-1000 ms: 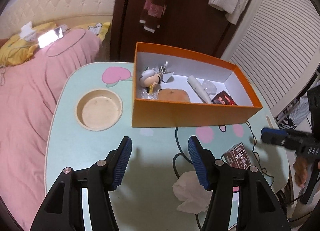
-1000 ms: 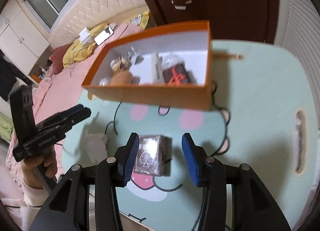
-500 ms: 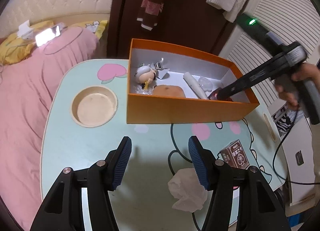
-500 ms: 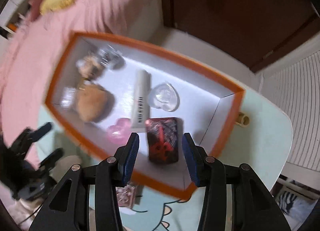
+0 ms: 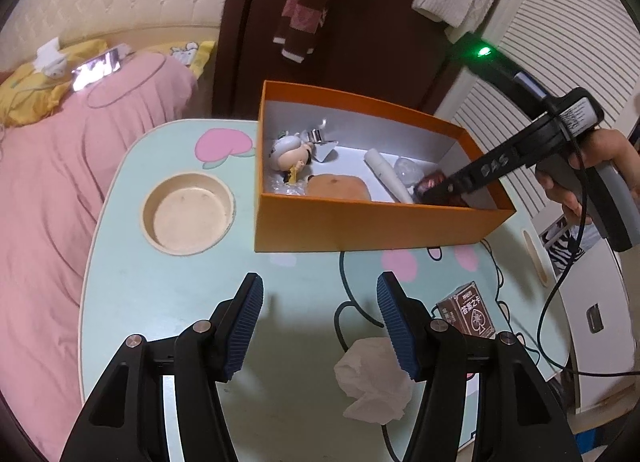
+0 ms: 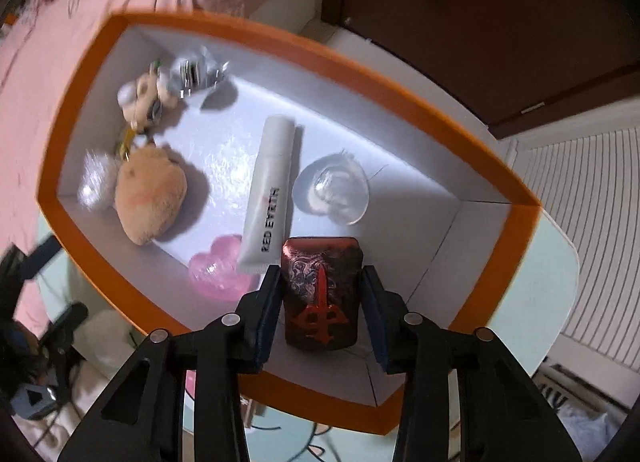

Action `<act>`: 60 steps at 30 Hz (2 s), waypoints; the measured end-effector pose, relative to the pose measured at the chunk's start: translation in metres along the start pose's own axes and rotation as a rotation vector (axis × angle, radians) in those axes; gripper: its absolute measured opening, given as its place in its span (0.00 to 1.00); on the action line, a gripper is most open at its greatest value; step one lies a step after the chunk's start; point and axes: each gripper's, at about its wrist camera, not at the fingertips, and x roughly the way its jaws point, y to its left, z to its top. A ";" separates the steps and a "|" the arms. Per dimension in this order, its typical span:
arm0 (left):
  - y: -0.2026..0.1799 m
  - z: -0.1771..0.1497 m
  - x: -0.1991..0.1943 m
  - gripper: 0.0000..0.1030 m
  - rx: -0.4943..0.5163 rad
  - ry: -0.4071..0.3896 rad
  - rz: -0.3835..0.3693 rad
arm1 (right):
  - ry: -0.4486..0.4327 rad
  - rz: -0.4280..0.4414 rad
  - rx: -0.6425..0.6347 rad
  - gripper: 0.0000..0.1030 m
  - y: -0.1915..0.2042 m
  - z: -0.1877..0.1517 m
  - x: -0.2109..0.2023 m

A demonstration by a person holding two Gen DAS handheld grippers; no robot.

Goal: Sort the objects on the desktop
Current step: 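Set the red-black patterned box down with right tool while left tool grasps the white tube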

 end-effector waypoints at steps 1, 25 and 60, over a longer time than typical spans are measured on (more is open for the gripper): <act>0.001 0.001 0.000 0.57 -0.003 0.001 0.000 | -0.025 0.017 0.003 0.39 -0.001 -0.010 -0.005; -0.075 0.107 0.126 0.30 -0.033 0.310 0.016 | -0.348 0.238 0.156 0.39 -0.005 -0.190 -0.014; -0.044 0.054 -0.013 0.16 0.126 0.078 -0.011 | -0.465 0.183 0.303 0.40 -0.018 -0.182 0.000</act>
